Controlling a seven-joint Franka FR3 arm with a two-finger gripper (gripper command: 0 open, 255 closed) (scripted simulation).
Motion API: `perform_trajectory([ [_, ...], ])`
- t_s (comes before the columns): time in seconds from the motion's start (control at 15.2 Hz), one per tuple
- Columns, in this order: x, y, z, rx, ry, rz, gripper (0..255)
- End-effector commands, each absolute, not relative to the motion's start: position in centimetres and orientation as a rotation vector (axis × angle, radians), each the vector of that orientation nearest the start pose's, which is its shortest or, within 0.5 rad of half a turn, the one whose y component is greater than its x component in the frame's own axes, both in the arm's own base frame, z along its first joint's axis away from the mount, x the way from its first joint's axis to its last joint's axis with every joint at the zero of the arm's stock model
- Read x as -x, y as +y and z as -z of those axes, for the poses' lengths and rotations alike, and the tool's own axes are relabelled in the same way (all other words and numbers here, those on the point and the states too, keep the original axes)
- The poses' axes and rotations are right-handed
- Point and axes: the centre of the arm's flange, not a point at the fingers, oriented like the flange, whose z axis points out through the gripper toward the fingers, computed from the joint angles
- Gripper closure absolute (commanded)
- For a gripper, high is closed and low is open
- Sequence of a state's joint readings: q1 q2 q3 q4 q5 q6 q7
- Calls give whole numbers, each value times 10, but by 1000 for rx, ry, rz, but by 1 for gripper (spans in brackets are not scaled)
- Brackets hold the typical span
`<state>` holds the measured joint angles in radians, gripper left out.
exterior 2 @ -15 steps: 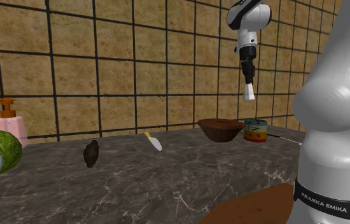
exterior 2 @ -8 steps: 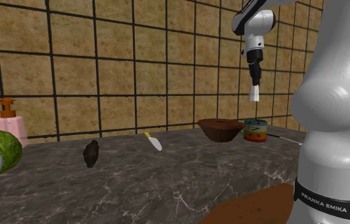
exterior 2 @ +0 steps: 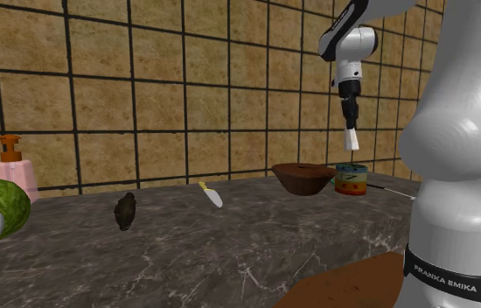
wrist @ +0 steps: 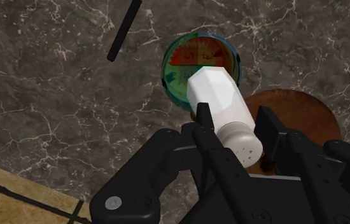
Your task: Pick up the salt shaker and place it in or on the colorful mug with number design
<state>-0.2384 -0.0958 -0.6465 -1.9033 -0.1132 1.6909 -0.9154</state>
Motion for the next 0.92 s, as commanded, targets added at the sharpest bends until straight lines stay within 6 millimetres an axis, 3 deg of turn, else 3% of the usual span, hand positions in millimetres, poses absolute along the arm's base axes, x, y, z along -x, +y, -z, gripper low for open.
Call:
perform_trajectory([
  [0.0, -314, -418, -508, 3063, -89, -193, 255],
  [0.53, -314, -418, -464, 3063, -89, -193, 255],
  [0.86, -314, -418, -464, 3063, -89, -193, 255],
])
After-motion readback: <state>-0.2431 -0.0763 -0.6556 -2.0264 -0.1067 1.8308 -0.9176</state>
